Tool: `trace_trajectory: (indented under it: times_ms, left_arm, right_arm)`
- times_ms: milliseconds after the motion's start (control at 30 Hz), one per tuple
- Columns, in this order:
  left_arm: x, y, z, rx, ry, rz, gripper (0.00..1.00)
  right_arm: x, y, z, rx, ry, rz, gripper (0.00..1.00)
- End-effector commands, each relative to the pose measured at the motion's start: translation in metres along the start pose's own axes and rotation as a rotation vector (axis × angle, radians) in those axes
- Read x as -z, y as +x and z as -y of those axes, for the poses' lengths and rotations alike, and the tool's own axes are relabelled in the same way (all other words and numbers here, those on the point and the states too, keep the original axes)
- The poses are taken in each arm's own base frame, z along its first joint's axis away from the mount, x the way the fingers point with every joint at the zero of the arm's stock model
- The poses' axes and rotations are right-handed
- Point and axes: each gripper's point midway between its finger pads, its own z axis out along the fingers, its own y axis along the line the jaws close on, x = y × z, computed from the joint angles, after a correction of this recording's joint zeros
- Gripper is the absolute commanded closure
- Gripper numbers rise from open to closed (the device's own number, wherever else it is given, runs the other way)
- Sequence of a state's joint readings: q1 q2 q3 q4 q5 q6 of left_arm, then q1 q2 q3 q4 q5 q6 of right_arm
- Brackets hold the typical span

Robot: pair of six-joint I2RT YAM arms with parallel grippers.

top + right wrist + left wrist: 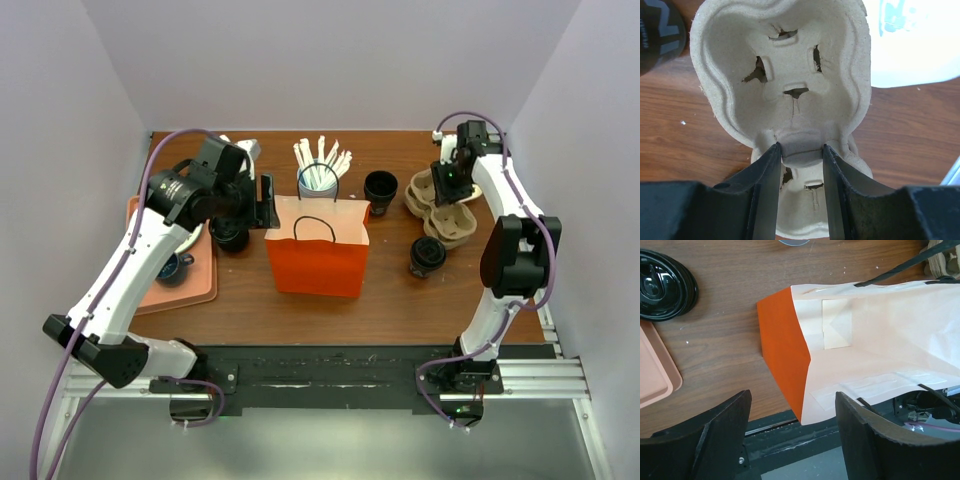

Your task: Pack the takeout coffee

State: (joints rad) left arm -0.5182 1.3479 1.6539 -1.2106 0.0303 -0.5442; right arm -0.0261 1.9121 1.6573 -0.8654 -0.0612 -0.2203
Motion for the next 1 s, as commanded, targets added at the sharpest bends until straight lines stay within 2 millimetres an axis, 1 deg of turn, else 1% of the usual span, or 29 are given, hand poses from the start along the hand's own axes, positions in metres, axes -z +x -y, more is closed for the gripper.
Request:
trace_trajectory:
  times_ms: [0, 133, 233, 300, 333, 367, 400, 433, 467, 500, 533, 567, 600, 633, 667, 700, 733, 767, 800, 833, 867, 900, 933, 967]
  left_arm:
    - [0.001, -0.015, 0.006, -0.038, 0.029, 0.052, 0.28]
    - [-0.002, -0.019, 0.006, -0.044, 0.026, 0.064, 0.28]
    - [-0.003, -0.025, 0.010, -0.040, 0.036, 0.078, 0.29]
    - [-0.003, -0.028, 0.013, -0.041, 0.047, 0.091, 0.30]
    - [-0.004, -0.029, 0.013, -0.041, 0.047, 0.094, 0.30]
    - [-0.005, -0.030, 0.014, -0.041, 0.050, 0.096, 0.30]
    - [-0.006, -0.031, 0.014, -0.044, 0.047, 0.098, 0.30]
    - [-0.007, -0.031, 0.013, -0.045, 0.042, 0.099, 0.30]
    - [-0.008, -0.033, 0.011, -0.046, 0.030, 0.105, 0.31]
    - [-0.011, -0.032, 0.009, -0.050, 0.022, 0.107, 0.32]
    - [-0.013, -0.031, 0.008, -0.051, 0.020, 0.107, 0.33]
    - [-0.016, -0.033, 0.002, -0.051, -0.010, 0.118, 0.34]
    - [-0.019, -0.034, 0.000, -0.054, -0.019, 0.121, 0.38]
    - [-0.020, -0.035, -0.001, -0.053, -0.026, 0.128, 0.40]
    - [-0.021, -0.036, -0.003, -0.054, -0.034, 0.136, 0.41]
    - [-0.024, -0.037, -0.004, -0.055, -0.039, 0.140, 0.45]
    - [-0.026, -0.037, -0.005, -0.052, -0.047, 0.141, 0.47]
    - [-0.027, -0.037, -0.006, -0.050, -0.052, 0.141, 0.50]
    - [-0.030, -0.036, -0.006, -0.046, -0.054, 0.136, 0.55]
    - [-0.030, -0.036, -0.006, -0.043, -0.051, 0.138, 0.58]
    - [-0.030, -0.035, -0.005, -0.041, -0.045, 0.140, 0.65]
    - [-0.031, -0.035, -0.006, -0.040, -0.045, 0.142, 0.69]
    - [-0.031, -0.034, -0.006, -0.038, -0.045, 0.146, 0.73]
    - [-0.029, -0.036, -0.008, -0.035, -0.048, 0.161, 0.78]
  right_arm:
    - [0.029, -0.016, 0.003, -0.031, 0.033, 0.064, 0.73]
    - [0.042, -0.024, 0.002, -0.072, 0.037, 0.081, 0.73]
    - [0.061, -0.036, -0.001, -0.109, 0.039, 0.101, 0.73]
    - [0.080, -0.049, -0.002, -0.156, 0.046, 0.150, 0.74]
    - [0.086, -0.049, -0.007, -0.164, 0.032, 0.152, 0.74]
    - [0.098, -0.060, -0.019, -0.149, 0.018, 0.186, 0.75]
    - [0.107, -0.065, -0.024, -0.139, 0.014, 0.206, 0.75]
    - [0.114, -0.069, -0.039, -0.112, -0.004, 0.215, 0.75]
    - [0.129, -0.081, -0.047, -0.098, -0.012, 0.260, 0.75]
    - [0.138, -0.087, -0.057, -0.081, -0.023, 0.280, 0.75]
    - [0.145, -0.090, -0.077, -0.041, -0.046, 0.283, 0.75]
    - [0.165, -0.103, -0.087, -0.022, -0.062, 0.343, 0.75]
    - [0.174, -0.108, -0.107, -0.022, -0.100, 0.362, 0.75]
    - [0.181, -0.110, -0.117, -0.012, -0.118, 0.364, 0.75]
    - [0.204, -0.121, -0.125, -0.002, -0.137, 0.432, 0.75]
    - [0.214, -0.124, -0.133, 0.001, -0.155, 0.455, 0.75]
    - [0.228, -0.127, -0.147, 0.027, -0.189, 0.490, 0.75]
    - [0.245, -0.132, -0.156, 0.041, -0.222, 0.540, 0.75]
    - [0.258, -0.132, -0.170, 0.064, -0.282, 0.571, 0.75]
    - [0.273, -0.137, -0.185, 0.090, -0.334, 0.624, 0.75]
    - [0.291, -0.132, -0.193, 0.094, -0.376, 0.659, 0.76]
    - [0.303, -0.128, -0.208, 0.114, -0.448, 0.680, 0.76]
    - [0.316, -0.134, -0.216, 0.123, -0.489, 0.738, 0.76]
    - [0.328, -0.124, -0.221, 0.117, -0.531, 0.753, 0.76]
